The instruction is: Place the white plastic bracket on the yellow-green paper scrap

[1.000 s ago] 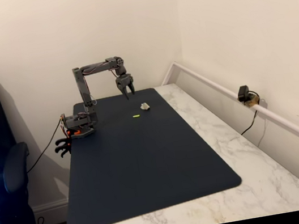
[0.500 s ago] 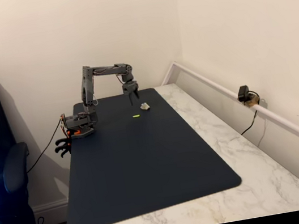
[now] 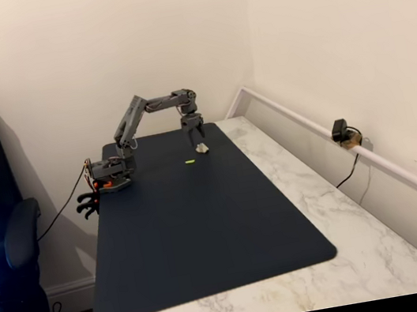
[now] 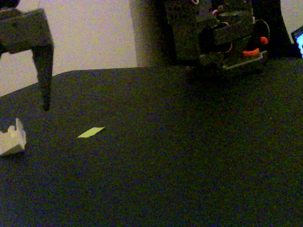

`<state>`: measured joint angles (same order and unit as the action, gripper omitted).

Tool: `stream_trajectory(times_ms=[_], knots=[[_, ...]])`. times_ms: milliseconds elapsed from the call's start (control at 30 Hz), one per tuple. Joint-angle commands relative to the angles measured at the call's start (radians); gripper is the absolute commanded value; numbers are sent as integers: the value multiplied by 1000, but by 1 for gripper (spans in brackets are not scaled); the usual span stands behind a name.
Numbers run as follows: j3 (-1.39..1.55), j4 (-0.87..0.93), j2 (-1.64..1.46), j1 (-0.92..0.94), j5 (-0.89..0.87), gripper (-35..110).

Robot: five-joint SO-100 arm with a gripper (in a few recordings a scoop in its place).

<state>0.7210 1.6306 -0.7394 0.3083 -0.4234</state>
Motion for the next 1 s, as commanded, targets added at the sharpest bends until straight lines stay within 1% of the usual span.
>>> stream_trajectory(times_ms=[0, 967], knots=[[-310, 112, 55, 26, 0, 42], [-417, 115, 259, 20, -12, 44]])
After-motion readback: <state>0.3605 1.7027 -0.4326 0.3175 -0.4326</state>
